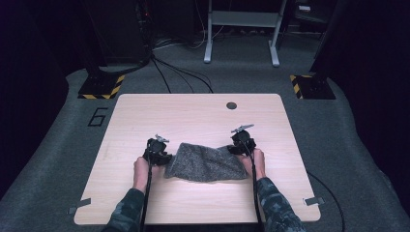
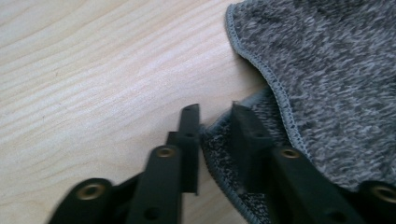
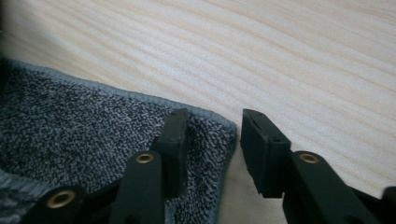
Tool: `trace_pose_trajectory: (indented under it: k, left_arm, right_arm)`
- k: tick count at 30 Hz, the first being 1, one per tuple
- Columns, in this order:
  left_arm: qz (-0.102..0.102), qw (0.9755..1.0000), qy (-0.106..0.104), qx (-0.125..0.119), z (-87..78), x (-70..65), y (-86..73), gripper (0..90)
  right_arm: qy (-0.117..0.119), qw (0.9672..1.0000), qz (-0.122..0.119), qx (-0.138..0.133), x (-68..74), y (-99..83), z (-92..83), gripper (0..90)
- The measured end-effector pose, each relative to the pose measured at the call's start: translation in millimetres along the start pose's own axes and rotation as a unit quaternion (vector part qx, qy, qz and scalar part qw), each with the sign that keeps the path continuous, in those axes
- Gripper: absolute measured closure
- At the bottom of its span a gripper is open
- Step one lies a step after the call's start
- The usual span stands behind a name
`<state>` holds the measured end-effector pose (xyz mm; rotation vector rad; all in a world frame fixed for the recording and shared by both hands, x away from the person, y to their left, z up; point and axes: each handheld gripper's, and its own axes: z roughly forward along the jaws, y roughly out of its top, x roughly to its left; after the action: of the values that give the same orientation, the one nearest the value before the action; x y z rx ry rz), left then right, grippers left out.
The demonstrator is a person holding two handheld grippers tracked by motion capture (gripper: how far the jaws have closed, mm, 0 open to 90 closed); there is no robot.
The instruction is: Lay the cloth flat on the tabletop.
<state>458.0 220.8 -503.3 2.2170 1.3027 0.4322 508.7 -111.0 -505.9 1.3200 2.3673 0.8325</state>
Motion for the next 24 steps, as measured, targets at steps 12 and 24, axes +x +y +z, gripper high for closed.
trace_pose_trajectory:
  k: [12,24]
  left_arm:
    - [-0.005,0.9997,-0.021,-0.015,-1.9,0.2,-6.3,88.3]
    - [-0.001,0.9979,0.013,-0.064,-5.6,22.9,44.3,89.2]
  right_arm:
    - [0.042,0.9989,0.017,-0.009,-11.0,-10.1,-11.8,87.4]
    - [0.010,0.9989,0.009,-0.045,-21.9,32.7,-31.1,89.1]
